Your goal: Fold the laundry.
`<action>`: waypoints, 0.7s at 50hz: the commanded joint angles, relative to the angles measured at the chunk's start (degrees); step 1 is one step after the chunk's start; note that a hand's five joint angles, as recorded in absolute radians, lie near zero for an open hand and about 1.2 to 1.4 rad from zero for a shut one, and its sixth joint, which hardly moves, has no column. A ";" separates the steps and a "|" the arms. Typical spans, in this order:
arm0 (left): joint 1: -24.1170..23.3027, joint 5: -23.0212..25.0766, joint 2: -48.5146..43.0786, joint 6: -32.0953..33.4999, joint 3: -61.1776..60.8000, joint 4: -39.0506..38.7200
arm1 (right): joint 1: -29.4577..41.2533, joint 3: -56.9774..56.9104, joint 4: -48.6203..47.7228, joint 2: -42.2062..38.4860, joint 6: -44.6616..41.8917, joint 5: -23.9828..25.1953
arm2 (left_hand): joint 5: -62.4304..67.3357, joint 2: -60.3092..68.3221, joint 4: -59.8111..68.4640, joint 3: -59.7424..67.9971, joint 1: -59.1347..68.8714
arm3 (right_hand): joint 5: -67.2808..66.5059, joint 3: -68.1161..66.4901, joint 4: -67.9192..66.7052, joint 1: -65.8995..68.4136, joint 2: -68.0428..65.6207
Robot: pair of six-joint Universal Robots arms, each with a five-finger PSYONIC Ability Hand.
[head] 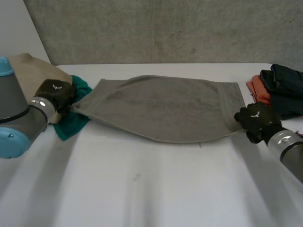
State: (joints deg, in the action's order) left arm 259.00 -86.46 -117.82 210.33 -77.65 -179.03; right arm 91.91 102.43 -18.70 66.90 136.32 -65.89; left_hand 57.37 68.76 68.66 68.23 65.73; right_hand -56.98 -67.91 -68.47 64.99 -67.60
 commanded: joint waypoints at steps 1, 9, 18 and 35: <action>0.89 0.50 9.09 8.77 -9.53 11.50 | -4.72 -1.09 15.77 6.30 -2.71 -1.78 | 12.63 11.24 11.34 11.77 14.27 | -13.02 -12.09 -11.53 15.01 -12.40; 1.77 0.50 15.43 21.33 -20.61 29.60 | -10.43 -1.97 49.61 10.53 -17.65 -3.10 | 12.63 11.24 11.34 11.77 14.27 | -13.02 -12.09 -11.53 15.01 -12.40; -0.86 3.14 14.55 22.42 -15.02 30.42 | -7.37 -4.86 41.31 6.85 -14.88 -3.45 | 12.63 11.24 11.34 11.77 14.27 | -13.02 -12.09 -11.53 15.01 -12.40; -3.68 -4.25 -12.51 6.67 26.74 27.42 | -0.25 -23.32 15.11 -7.04 4.04 -8.90 | 12.63 11.24 11.34 11.77 14.27 | -13.02 -12.09 -11.53 15.01 -12.40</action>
